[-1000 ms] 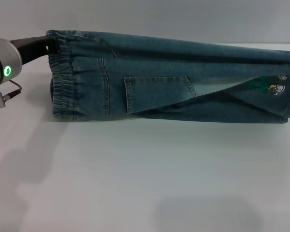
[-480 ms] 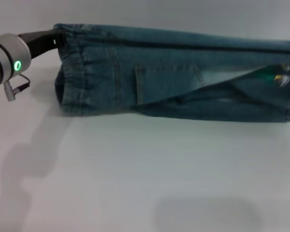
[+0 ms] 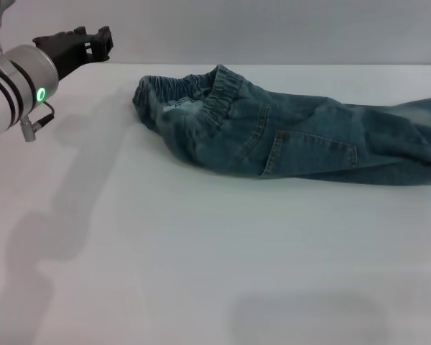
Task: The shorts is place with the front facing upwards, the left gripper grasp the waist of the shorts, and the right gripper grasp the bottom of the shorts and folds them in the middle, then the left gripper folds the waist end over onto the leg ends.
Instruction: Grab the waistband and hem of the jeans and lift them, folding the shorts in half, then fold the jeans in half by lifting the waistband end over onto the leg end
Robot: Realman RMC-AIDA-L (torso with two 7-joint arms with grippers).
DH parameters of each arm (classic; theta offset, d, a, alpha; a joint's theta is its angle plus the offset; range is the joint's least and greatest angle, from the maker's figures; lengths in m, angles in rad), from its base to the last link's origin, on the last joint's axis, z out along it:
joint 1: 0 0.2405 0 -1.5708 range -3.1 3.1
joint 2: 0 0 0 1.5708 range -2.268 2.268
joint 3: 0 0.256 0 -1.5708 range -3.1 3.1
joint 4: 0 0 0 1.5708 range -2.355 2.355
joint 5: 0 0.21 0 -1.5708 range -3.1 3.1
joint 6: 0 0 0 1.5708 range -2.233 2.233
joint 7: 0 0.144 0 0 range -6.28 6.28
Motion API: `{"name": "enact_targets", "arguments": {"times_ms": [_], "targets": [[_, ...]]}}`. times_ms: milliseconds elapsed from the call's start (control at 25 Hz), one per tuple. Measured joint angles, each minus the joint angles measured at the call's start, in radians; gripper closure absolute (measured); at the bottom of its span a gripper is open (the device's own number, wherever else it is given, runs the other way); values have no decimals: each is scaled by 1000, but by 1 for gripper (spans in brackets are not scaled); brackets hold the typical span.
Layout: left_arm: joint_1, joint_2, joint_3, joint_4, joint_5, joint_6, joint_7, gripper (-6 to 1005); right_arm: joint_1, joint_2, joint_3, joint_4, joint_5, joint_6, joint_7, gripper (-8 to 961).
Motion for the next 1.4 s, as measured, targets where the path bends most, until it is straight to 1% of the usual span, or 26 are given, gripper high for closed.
{"name": "enact_targets", "arguments": {"times_ms": [120, 280, 360, 480, 520, 600, 720, 800, 880, 960, 1040, 1080, 1160, 1280, 1400], "targets": [[17, -1, 7, -15, -2, 2, -2, 668, -21, 2, -30, 27, 1, 19, -1, 666], [66, 0, 37, -71, -3, 9, -1, 482, -76, 7, -89, 67, 8, 23, -1, 584], [76, 0, 47, -82, -3, 10, 0, 387, -102, 7, -124, 79, 9, 3, -1, 503], [80, 2, 57, -95, -2, -15, 0, 290, -150, 7, -172, 125, 10, -17, 3, 381], [81, 2, 62, -100, 0, -25, 0, 258, -166, 8, -196, 140, 9, -37, 3, 337], [83, 2, 73, -107, 1, -38, 1, 193, -194, 8, -251, 142, -3, -128, 1, 250], [87, 3, 78, -116, -1, -65, 2, 183, -221, 7, -318, 83, -12, -338, 2, 118], [89, 4, 79, -132, -5, -100, 2, 176, -233, 8, -354, 35, -12, -453, 8, 116], [93, 4, 79, -157, -6, -147, 7, 169, -233, 8, -378, -5, -12, -514, 9, 115], [96, 5, 79, -181, -7, -194, 13, 162, -229, 9, -393, -43, -10, -547, 10, 115], [96, 5, 79, -181, -7, -194, 13, 155, -225, 11, -396, -73, 8, -554, 11, 116], [95, 4, 84, -199, -10, -239, 15, 152, -223, 11, -397, -83, 26, -555, 12, 117], [93, 4, 91, -200, -20, -259, 15, 154, -219, 10, -398, -104, 81, -556, 12, 118], [92, 4, 118, -201, -41, -283, 16, 158, -224, 7, -400, -115, 135, -557, 12, 119], [90, 4, 159, -207, -55, -294, 16, 161, -234, 7, -407, -111, 140, -557, 13, 120]]}}
